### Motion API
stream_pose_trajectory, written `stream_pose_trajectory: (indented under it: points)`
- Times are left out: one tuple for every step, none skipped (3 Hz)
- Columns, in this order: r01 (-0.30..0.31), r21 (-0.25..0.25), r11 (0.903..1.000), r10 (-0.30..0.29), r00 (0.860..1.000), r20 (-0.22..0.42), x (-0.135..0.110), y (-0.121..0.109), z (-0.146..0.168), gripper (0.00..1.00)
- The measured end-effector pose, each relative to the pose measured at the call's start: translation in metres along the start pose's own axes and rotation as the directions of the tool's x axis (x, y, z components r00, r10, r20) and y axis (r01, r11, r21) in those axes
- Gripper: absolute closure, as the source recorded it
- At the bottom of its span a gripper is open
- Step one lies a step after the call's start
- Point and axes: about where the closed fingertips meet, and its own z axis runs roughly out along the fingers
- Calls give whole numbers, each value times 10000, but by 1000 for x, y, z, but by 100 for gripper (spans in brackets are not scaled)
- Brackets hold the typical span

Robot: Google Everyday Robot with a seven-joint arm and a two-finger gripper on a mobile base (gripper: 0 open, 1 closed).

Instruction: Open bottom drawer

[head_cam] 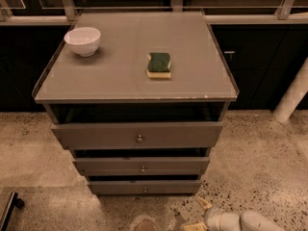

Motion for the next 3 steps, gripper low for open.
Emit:
stream_pose_trajectory:
  points:
    - [-42,56,10000,42,10000,10,3,-3,3,41]
    - [-42,55,10000,42,10000,10,3,-3,3,64]
    - [-42,54,10000,42,10000,11,3,-3,3,88]
